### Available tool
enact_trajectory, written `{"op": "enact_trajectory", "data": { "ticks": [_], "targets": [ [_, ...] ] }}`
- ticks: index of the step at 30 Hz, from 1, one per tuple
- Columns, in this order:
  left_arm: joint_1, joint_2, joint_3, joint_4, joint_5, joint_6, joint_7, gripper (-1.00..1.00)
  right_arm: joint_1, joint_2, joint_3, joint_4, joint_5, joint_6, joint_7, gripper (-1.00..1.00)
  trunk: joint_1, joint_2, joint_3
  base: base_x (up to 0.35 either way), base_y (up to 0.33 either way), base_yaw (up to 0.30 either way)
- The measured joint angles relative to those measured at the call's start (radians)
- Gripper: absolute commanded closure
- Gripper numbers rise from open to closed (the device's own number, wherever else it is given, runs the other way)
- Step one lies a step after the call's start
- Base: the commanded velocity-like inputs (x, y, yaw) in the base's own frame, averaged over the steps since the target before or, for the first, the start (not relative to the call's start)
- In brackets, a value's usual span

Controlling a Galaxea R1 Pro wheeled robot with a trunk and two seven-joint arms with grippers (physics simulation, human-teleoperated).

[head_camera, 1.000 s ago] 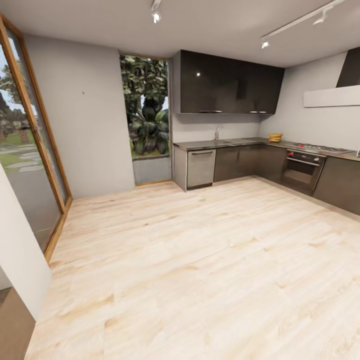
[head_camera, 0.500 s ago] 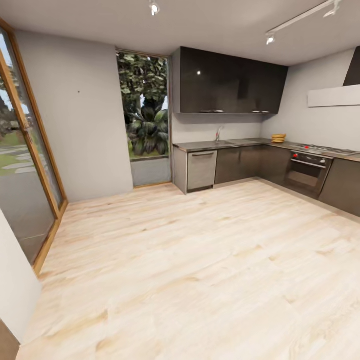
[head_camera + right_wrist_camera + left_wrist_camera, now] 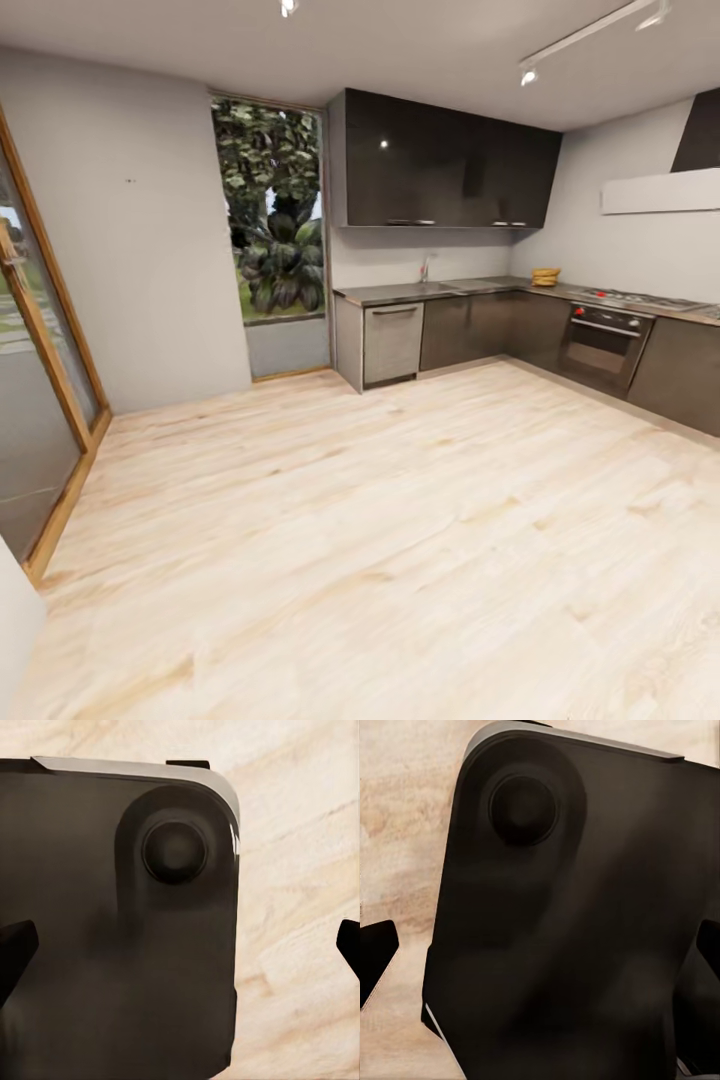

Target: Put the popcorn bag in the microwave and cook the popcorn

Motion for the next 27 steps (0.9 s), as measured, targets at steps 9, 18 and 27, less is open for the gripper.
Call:
{"op": "enact_trajectory", "data": {
  "ticks": [9,18,27],
  "targets": [
    [0.0,0.0,0.0,0.0,0.0,-0.001,0.001,-1.0,0.0,0.0,-0.001,0.0,-0.005,0.0,0.0,-1.0,0.0,0.0,0.0,0.002,0.0,-0.249],
    [-0.001,0.003,0.003,0.0,0.008,0.0,0.001,-1.0,0.0,0.0,-0.001,0.0,-0.005,0.002,0.001,-1.0,0.0,0.0,0.0,0.0,0.0,-0.251],
    [0.0,0.005,0.005,0.0,0.012,-0.001,0.001,-1.0,-0.001,0.0,-0.002,0.0,-0.002,0.003,0.0,-1.0,0.0,0.0,0.0,0.0,0.0,-0.252]
  ]
}}
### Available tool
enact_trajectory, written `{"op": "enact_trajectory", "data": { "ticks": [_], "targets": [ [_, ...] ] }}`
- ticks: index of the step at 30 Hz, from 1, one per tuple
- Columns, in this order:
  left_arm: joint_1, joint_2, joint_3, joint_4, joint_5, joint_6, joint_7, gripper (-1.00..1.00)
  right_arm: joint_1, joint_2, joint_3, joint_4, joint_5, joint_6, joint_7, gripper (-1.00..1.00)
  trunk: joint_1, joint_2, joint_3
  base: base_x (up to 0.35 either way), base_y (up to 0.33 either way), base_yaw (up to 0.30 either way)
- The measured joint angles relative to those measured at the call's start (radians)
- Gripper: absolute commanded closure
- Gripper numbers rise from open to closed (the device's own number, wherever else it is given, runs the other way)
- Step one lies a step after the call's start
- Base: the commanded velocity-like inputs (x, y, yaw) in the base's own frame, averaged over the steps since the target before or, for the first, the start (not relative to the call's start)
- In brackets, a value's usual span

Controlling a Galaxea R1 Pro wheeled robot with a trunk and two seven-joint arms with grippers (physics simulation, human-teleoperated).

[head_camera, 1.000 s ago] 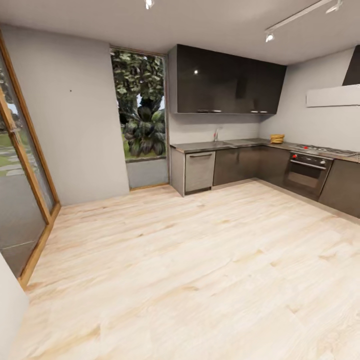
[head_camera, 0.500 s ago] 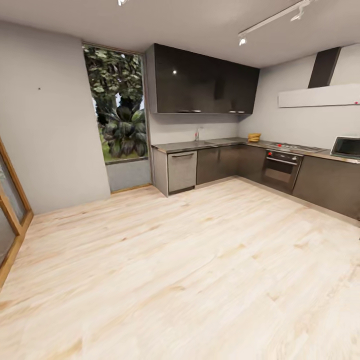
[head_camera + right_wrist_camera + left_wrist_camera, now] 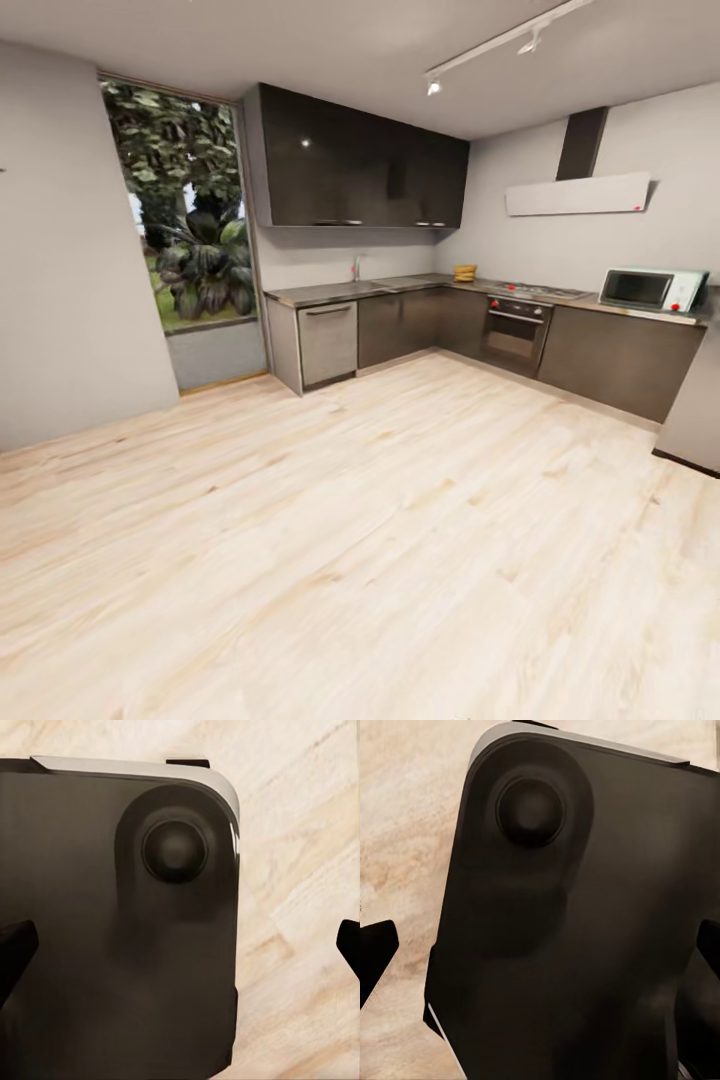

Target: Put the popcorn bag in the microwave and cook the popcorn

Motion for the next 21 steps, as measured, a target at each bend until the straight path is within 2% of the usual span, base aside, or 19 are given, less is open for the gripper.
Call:
{"op": "enact_trajectory", "data": {
  "ticks": [21],
  "targets": [
    [0.0,-0.002,0.002,0.0,0.0,-0.001,0.0,-1.0,0.0,0.0,0.0,0.0,-0.002,-0.002,0.0,-1.0,0.0,0.0,0.0,0.0,0.0,-0.252]
  ]
}}
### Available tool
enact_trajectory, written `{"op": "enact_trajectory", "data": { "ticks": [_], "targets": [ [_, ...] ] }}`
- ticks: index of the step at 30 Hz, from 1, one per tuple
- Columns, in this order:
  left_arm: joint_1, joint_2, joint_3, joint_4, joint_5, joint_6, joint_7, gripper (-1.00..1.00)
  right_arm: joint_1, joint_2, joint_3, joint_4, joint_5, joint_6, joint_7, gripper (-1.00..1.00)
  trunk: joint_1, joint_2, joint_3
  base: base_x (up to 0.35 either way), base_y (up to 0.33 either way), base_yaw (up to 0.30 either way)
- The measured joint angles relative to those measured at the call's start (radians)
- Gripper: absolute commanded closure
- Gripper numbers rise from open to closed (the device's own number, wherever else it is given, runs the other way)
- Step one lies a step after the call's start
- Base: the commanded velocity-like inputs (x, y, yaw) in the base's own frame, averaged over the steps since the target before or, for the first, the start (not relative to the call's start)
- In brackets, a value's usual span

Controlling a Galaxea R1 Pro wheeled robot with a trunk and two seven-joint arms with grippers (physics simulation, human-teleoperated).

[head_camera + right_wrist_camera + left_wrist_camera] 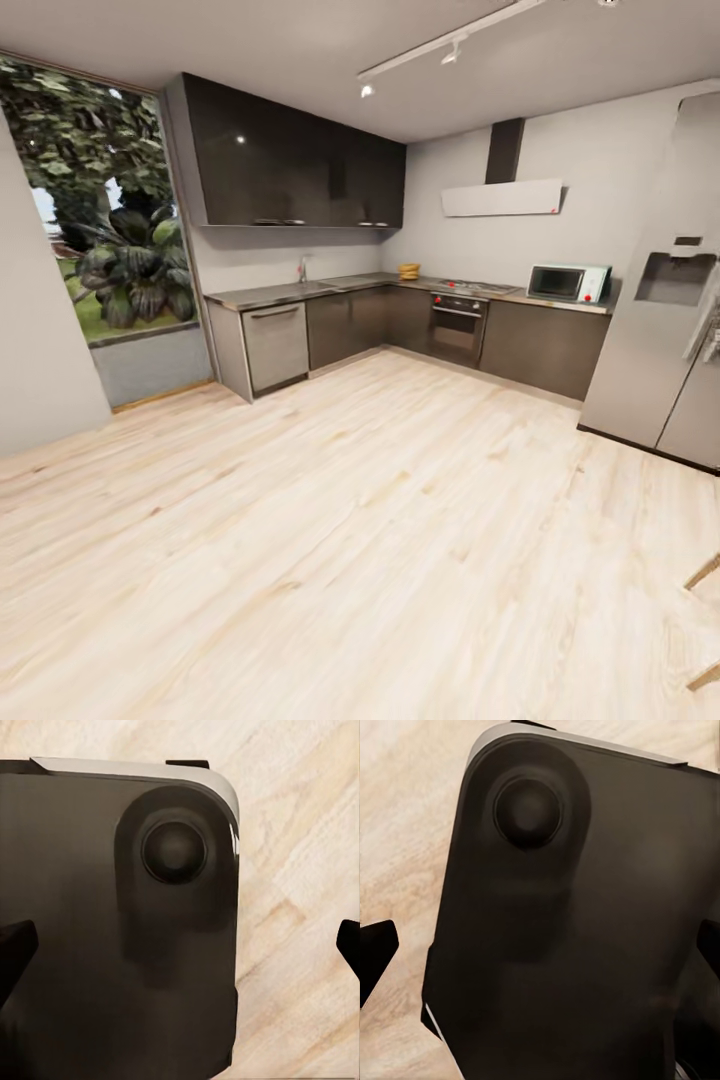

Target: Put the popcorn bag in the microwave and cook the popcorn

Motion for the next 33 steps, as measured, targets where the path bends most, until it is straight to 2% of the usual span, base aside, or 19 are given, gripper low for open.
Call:
{"op": "enact_trajectory", "data": {
  "ticks": [33],
  "targets": [
    [0.0,0.0,0.002,0.0,0.003,0.0,0.0,-1.0,0.0,0.0,0.002,0.0,0.001,0.0,0.0,-1.0,0.0,0.0,0.0,0.0,0.0,-0.252]
  ]
}}
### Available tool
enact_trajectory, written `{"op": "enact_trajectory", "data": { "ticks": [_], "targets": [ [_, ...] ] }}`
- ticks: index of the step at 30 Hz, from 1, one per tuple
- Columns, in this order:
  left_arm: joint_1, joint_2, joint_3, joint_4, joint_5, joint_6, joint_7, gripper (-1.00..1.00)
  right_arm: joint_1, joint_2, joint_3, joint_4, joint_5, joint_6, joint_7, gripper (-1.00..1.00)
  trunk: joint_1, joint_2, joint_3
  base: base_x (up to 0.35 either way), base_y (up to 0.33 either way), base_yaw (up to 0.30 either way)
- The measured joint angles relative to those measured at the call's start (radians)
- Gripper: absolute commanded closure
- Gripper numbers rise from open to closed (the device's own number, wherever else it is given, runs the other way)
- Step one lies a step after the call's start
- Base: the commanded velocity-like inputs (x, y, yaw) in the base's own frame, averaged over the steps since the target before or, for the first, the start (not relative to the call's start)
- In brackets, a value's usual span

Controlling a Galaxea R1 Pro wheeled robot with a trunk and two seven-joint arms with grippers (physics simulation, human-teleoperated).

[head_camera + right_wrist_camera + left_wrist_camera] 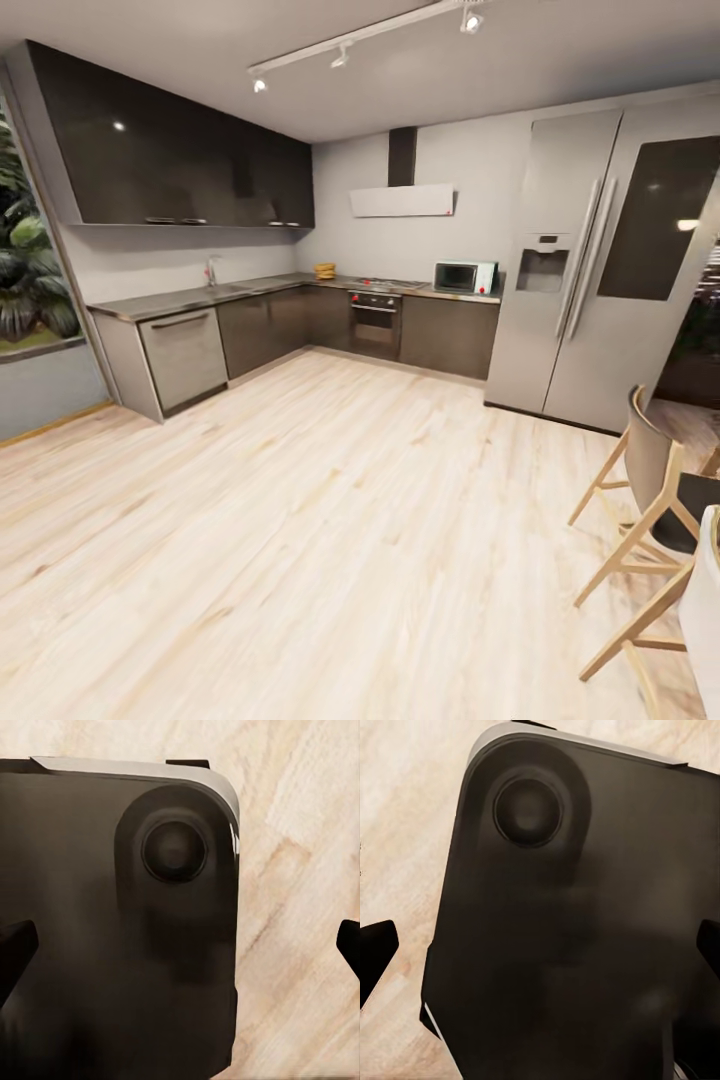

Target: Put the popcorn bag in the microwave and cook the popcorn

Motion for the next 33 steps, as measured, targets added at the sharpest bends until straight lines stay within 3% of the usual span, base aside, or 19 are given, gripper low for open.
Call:
{"op": "enact_trajectory", "data": {
  "ticks": [11,33],
  "targets": [
    [0.0,-0.001,0.001,0.0,0.0,0.001,0.0,-1.0,-0.001,0.0,0.0,0.0,0.006,0.0,0.002,-1.0,0.0,0.0,0.0,0.026,0.0,-0.085],
    [0.001,-0.004,-0.008,0.0,-0.009,0.007,0.003,-1.0,0.0,0.0,0.002,0.0,0.008,0.0,0.0,-1.0,-0.001,0.0,0.0,0.313,0.0,0.0]
  ]
}}
